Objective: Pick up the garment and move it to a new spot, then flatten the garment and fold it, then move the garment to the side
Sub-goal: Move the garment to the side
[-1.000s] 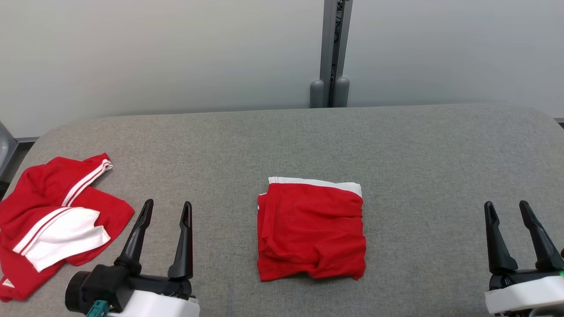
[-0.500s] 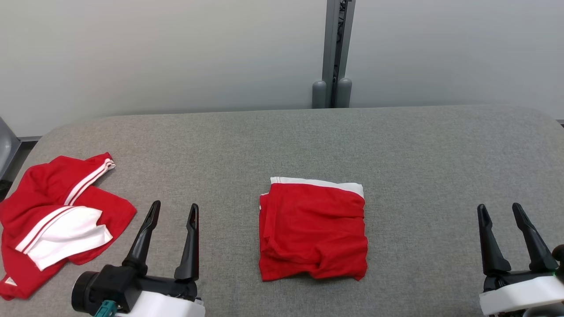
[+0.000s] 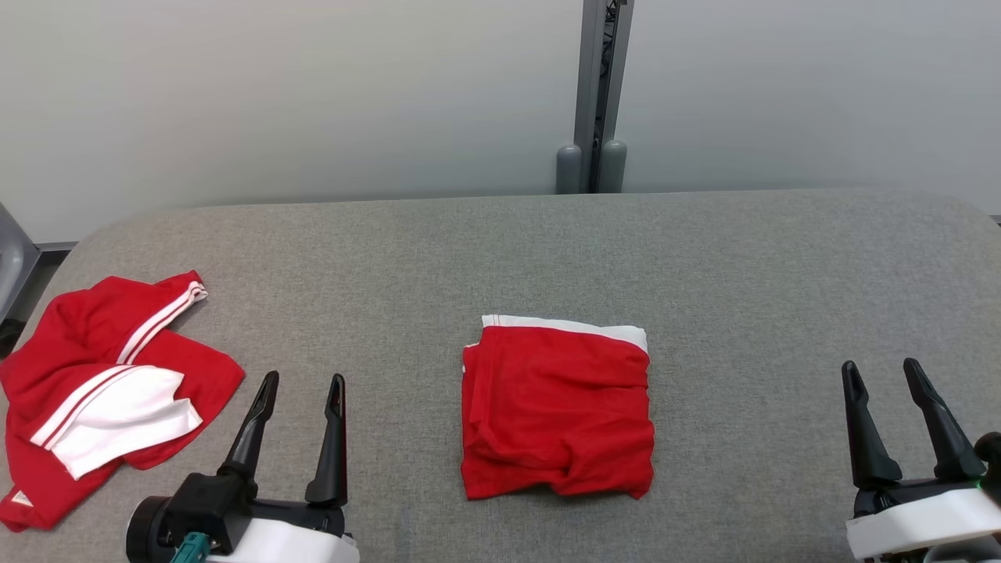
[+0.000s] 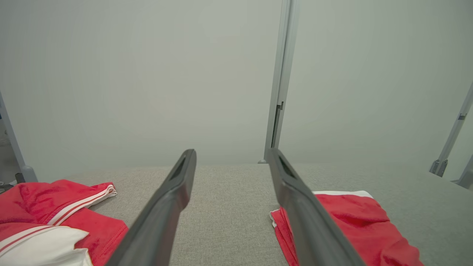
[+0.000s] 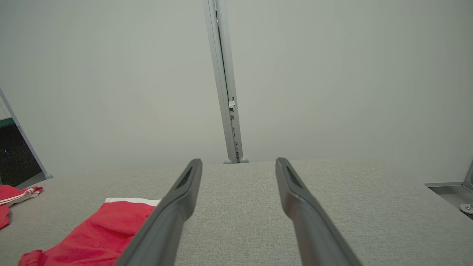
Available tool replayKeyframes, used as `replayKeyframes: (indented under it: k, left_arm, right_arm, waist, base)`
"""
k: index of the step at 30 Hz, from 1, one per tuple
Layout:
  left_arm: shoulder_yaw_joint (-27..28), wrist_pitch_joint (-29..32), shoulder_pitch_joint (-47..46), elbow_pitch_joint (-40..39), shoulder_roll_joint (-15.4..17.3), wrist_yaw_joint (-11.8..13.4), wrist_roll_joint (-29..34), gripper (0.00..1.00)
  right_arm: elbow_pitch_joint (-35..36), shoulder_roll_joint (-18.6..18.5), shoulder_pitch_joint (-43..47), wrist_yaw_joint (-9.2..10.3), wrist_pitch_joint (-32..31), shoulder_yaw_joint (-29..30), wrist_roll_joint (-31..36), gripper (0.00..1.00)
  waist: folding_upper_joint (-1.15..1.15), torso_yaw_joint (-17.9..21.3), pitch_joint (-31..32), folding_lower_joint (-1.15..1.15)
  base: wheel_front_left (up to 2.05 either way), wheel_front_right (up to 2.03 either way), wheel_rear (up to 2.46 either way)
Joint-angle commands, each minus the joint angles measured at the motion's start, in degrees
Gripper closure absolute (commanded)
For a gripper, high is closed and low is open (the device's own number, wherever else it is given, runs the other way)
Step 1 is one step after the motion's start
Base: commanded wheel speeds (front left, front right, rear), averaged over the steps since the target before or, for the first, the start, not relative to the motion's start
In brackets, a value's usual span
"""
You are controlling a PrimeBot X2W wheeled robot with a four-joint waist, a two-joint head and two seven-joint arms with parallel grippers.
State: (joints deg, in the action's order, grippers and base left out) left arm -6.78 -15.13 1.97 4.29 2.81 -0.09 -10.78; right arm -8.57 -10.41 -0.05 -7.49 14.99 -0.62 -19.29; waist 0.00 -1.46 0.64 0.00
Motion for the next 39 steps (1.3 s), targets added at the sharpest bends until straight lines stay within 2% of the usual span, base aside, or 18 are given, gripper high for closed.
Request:
replayKeyframes:
  k: [1,8,13,17,18,22,29,35,39]
  left_arm:
    - [0.2,0.0,-1.0,0.1,0.2,0.3,0.0,0.00]
    - [0.4,0.0,-1.4,1.4,0.2,0.5,0.5,0.00]
    - [0.1,0.0,-1.3,1.9,0.2,-0.2,0.4,0.00]
    - [0.1,0.0,-1.5,2.4,0.2,-0.6,0.6,0.00]
    - [0.1,0.0,-1.5,2.4,0.2,-0.6,0.6,0.00]
    - [-0.4,0.0,-1.5,2.5,0.2,-0.6,0.1,0.00]
    - [-1.0,0.0,-1.9,2.8,0.2,-0.5,-0.6,0.00]
    - [-1.2,0.0,-2.3,2.3,0.1,-0.7,-0.6,0.00]
    - [-1.7,0.0,-2.7,2.0,0.2,-0.1,-0.9,0.00]
  right_arm:
    - [0.0,-0.4,-0.5,-0.01,0.3,0.0,-0.3,0.00]
    - [-1.5,0.1,-0.4,-0.01,0.3,-2.3,-3.2,0.00]
    - [-6.5,-0.6,-3.2,-0.01,-0.9,-8.1,-8.5,0.00]
    - [-11.5,-2.3,-8.2,-0.02,-8.3,-13.0,-13.1,0.00]
    - [-11.5,-2.3,-8.2,-0.02,-8.3,-13.0,-13.1,0.00]
    - [-15.5,-3.7,-13.6,-0.01,-16.8,-16.2,-16.8,0.00]
    - [-24.7,-4.1,-19.6,-0.02,-32.5,-16.1,-22.2,0.00]
    - [-28.5,-3.6,-22.0,-0.01,-38.5,-14.7,-24.8,0.00]
    - [-30.7,-1.9,-23.2,-0.02,-41.7,-13.6,-27.3,0.00]
  waist:
    - [0.00,0.0,0.0,0.00]
    - [0.00,-1.1,-0.1,0.00]
    - [0.00,-2.8,-0.3,0.00]
    - [0.00,-4.5,-0.6,0.00]
    - [0.00,-4.5,-0.6,0.00]
    - [0.00,-6.5,-0.8,0.00]
    - [0.00,-10.2,-1.4,0.00]
    - [0.00,-12.3,-2.7,0.00]
    - [0.00,-13.0,-3.3,0.00]
  base:
    - [0.00,0.00,0.00]
    - [0.00,0.00,0.00]
    - [0.00,0.00,0.00]
    - [0.00,0.00,0.00]
    - [0.00,0.00,0.00]
    - [0.00,0.00,0.00]
    - [0.00,0.00,0.00]
    - [0.00,0.00,0.00]
    - [0.00,0.00,0.00]
